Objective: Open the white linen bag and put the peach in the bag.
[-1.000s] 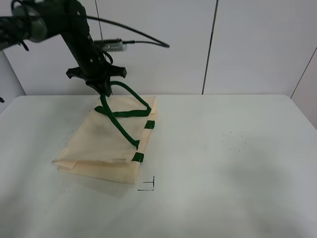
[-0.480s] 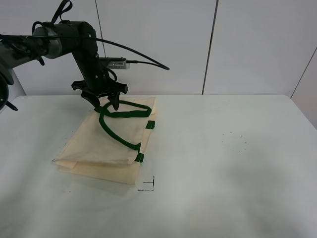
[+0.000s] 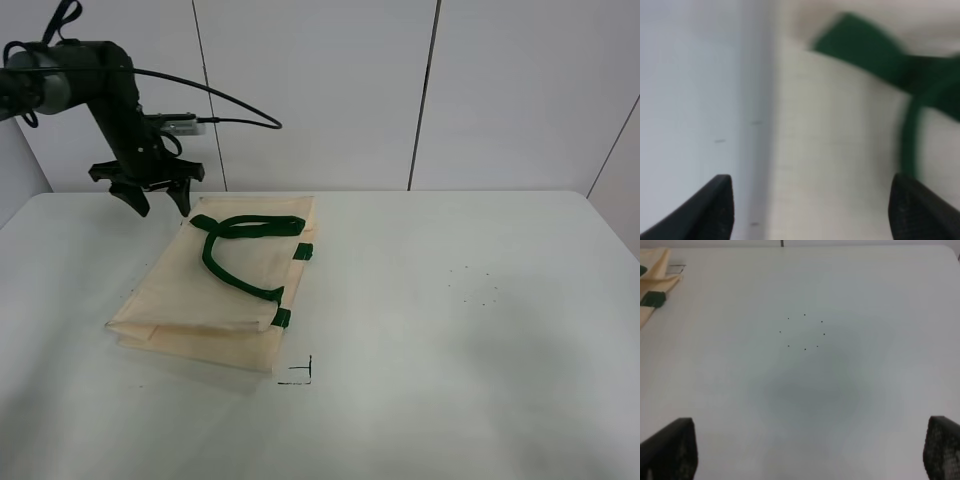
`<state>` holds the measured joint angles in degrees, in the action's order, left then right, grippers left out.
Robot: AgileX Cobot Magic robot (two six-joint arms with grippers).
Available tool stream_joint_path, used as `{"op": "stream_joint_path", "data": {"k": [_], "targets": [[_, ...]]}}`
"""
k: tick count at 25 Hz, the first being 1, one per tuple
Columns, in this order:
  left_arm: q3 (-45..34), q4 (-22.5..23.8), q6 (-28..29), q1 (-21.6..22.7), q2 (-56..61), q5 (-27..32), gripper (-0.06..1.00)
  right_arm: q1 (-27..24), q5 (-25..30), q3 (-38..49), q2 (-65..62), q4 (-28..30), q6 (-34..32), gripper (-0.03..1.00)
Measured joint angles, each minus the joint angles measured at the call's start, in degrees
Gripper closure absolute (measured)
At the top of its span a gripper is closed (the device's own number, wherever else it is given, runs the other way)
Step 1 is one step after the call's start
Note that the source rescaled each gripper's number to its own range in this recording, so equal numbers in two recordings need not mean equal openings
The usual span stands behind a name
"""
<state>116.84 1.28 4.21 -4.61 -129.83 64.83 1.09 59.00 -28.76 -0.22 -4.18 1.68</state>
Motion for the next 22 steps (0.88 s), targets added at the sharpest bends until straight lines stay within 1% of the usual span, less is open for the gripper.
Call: {"op": "stream_joint_path", "data": {"k": [4, 8, 10, 15, 18, 22], "targets": [[0.0, 0.57, -0.18, 3.95, 0.0, 1.26, -0.05, 0.0, 0.0, 0.0, 0.0, 0.0, 0.0, -0.03], [-0.78, 0.44, -0.43, 4.24, 2.78, 1.71, -0.05, 0.0, 0.0, 0.0, 0.0, 0.0, 0.0, -0.03], [-3.38, 0.2, -0.49, 3.86, 6.46, 1.59, -0.05, 0.0, 0.0, 0.0, 0.0, 0.0, 0.0, -0.03], [-14.53, -0.1, -0.6, 3.21, 17.92, 1.88, -0.05, 0.0, 0.0, 0.0, 0.0, 0.0, 0.0, -0.03], [-22.47, -0.4, -0.6, 3.21, 26.18, 1.98, -0.05, 0.0, 0.0, 0.0, 0.0, 0.0, 0.0, -0.03], [-35.12, -0.33, -0.6, 3.21, 38.28, 2.04, -0.05, 0.0, 0.0, 0.0, 0.0, 0.0, 0.0, -0.03]]}}
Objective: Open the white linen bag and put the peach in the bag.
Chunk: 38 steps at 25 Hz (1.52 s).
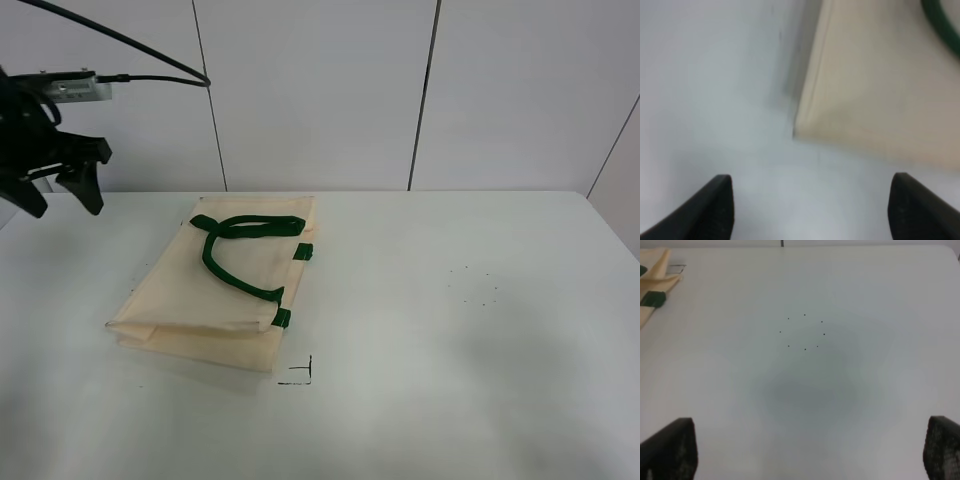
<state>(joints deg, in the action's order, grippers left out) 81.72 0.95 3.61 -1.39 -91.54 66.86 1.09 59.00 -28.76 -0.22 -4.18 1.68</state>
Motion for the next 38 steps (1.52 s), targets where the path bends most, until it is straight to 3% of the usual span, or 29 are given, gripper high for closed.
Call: {"op": "stream_joint_path", "data": {"k": [11, 16, 20, 28, 38], "targets": [[-36.45, 0.54, -3.61, 0.0, 41.05, -0.08, -0.05, 0.0, 0.0, 0.0, 0.0, 0.0, 0.0, -0.03], [-48.39, 0.54, -3.91, 0.0, 59.36, -4.09, -0.05, 0.0, 0.0, 0.0, 0.0, 0.0, 0.0, -0.03], [-52.74, 0.38, -4.08, 0.0, 72.1, -5.51, -0.05, 0.0, 0.0, 0.0, 0.0, 0.0, 0.0, -0.03], [-53.43, 0.34, -4.13, 0.0, 88.2, -6.37, -0.05, 0.0, 0.0, 0.0, 0.0, 0.0, 0.0, -0.03], [-53.43, -0.08, -4.13, 0.0, 91.82, -6.48, -0.05, 0.0, 0.0, 0.0, 0.0, 0.0, 0.0, -0.03]]}}
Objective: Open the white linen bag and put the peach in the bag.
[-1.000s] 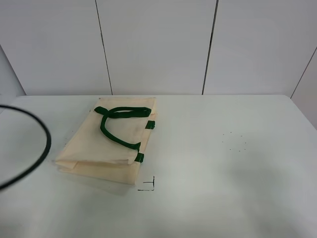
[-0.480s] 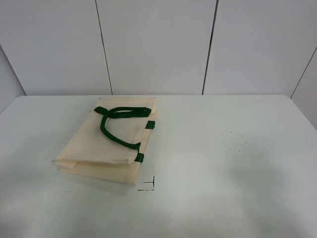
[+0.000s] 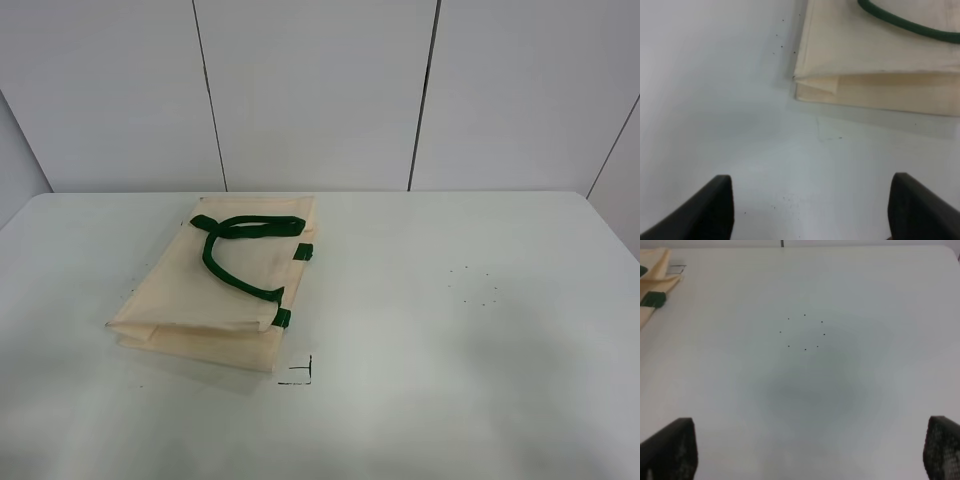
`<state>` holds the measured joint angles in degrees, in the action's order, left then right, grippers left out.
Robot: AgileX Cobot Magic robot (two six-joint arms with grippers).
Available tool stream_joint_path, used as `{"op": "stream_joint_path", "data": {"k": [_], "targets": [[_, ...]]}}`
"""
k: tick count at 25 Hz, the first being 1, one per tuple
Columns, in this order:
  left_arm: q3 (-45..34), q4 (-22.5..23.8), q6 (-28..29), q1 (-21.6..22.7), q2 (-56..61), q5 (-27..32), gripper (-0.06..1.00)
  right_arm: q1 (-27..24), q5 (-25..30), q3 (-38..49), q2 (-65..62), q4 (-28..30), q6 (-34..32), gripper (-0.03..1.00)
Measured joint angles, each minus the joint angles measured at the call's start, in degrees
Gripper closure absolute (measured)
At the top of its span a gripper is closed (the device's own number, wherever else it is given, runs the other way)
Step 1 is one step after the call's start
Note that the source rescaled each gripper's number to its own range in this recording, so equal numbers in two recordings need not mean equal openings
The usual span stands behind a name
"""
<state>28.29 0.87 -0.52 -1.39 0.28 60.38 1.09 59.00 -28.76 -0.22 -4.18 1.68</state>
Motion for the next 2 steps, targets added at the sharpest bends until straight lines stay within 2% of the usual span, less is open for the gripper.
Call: {"op": "stream_joint_path", "data": {"k": [2], "targets": [[0.0, -0.04, 0.0, 0.0, 0.0, 0.0, -0.05, 0.0, 0.0, 0.0, 0.0, 0.0, 0.0, -0.03]]}}
